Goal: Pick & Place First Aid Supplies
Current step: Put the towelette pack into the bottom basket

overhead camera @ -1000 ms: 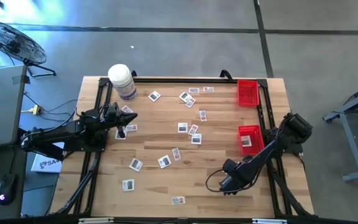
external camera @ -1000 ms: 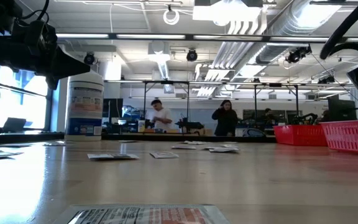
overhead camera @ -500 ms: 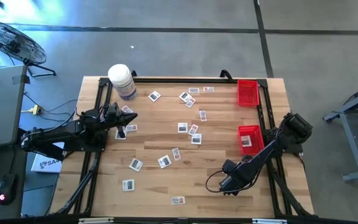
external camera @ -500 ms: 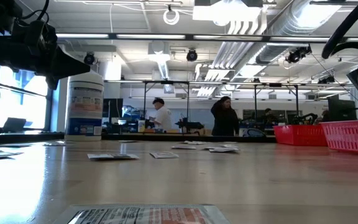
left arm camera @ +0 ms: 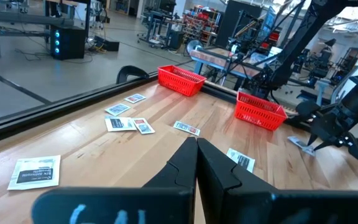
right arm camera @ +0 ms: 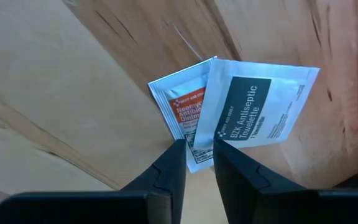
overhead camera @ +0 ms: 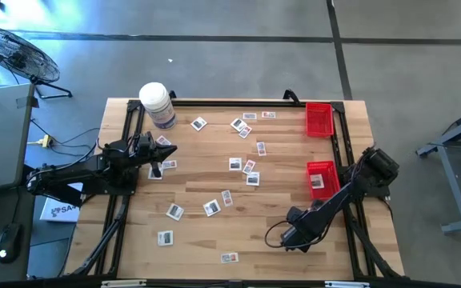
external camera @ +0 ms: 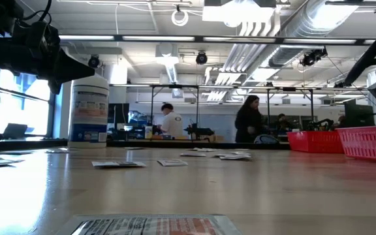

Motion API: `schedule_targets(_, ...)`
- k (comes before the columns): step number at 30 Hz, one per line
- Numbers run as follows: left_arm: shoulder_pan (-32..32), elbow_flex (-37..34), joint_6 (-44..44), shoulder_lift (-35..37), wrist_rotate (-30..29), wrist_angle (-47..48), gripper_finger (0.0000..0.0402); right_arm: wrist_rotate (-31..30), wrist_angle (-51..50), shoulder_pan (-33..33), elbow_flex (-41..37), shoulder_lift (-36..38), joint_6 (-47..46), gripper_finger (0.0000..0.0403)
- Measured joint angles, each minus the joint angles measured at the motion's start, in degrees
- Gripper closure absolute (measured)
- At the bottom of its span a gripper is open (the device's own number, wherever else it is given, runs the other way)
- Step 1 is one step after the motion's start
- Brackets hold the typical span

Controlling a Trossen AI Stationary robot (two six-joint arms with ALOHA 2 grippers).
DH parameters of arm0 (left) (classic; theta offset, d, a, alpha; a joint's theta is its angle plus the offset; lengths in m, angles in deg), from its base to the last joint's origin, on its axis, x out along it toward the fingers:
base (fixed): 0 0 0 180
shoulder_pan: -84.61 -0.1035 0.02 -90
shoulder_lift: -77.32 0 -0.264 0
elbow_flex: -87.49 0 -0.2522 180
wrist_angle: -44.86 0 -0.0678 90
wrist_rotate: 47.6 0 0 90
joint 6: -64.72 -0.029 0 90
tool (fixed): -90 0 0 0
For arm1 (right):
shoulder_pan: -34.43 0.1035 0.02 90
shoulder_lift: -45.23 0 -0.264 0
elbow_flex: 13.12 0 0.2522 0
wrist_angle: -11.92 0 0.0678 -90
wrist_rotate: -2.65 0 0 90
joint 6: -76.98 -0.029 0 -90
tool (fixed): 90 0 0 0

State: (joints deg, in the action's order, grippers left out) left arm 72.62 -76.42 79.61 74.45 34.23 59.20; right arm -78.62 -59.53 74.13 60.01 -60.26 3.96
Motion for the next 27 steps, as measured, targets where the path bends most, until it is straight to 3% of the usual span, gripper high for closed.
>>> schedule_targets(10, 0.02, -0.01, -0.01, -0.01, 0.01, 0.00, 0.0401, -0.70, -1.41, 0.04, -0.33, 1.53, -0.43, 0.0398)
schedule_targets(20, 0.00, -0.02, -0.02, -0.01, 0.00, 0.00, 0.0401, 1.40, -1.84, 0.04, -0.31, 2.39, -0.64, 0.0401)
schedule_targets(27, 0.02, -0.01, -0.02, 0.00, 0.00, 0.00, 0.0401, -1.46, -0.44, 0.04, -0.29, 6.75, -2.13, 0.0402)
